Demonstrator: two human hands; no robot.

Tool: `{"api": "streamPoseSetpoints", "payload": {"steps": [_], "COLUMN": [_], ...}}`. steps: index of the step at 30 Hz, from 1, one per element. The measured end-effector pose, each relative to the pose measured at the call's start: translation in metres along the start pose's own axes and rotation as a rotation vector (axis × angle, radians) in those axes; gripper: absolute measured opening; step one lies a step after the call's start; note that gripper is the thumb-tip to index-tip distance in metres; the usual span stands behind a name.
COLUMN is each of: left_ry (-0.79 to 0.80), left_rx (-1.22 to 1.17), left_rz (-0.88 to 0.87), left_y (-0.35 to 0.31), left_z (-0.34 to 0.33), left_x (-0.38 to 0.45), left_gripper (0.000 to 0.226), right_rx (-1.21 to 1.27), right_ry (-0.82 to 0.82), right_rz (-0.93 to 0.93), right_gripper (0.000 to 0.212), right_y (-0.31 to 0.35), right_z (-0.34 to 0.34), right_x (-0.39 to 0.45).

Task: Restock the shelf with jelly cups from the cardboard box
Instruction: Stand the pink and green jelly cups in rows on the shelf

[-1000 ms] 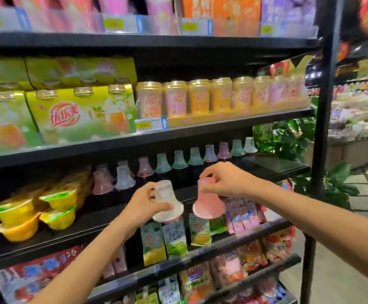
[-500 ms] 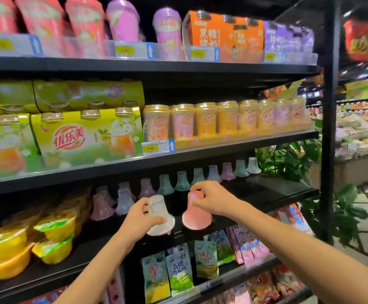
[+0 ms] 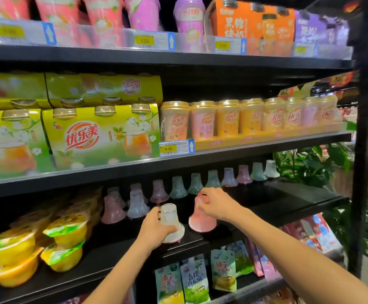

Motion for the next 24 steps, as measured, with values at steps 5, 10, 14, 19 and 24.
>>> {"api": "streamPoseSetpoints", "payload": {"steps": [5,10,14,19,24], "left_ry": [0.015,0.041,0.039,0.054,-0.08], "left_rx": [-0.003,0.059,0.088,0.14,0.254], "left_rz": [0.037,0.032,0.035,-0.012,-0.17], "left_y": [0.009,0.008,0.008,0.0,-0.016], "left_z": [-0.009,-0.017,-0.017,-0.011,0.009], "left_x": [0.007,0.012,0.013,0.01,-0.014], "left_gripper": [0.043,0.04,0.038,0.041,0.038], "right_rx": [-0.001,-0.022,-0.049,-0.153,-0.258], "right_ry": [0.025,0.045,0.054,0.019,-0.181], "right_rz": [0.025,0.047,0.057,0.184,0.389], "right_gripper": [0.046,0.04,0.038,0.048,0.044], "right_y": [-0.003,-0.002,-0.007,-0.006,-0.001], "right_z": [-0.014,-0.023,-0.026,-0.018,0.001], "right_x": [0.01,0.016,0.015,0.001,-0.027]}}
Point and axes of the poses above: each hand's wrist, its own x-axis towards the middle knuckle, its own z-axis out of the back of the hand, y = z × x, the point moved 7 cm from there along x, towards the middle knuckle, and after that the axes turned 4 degrees about -z, right-handed, at the moved point
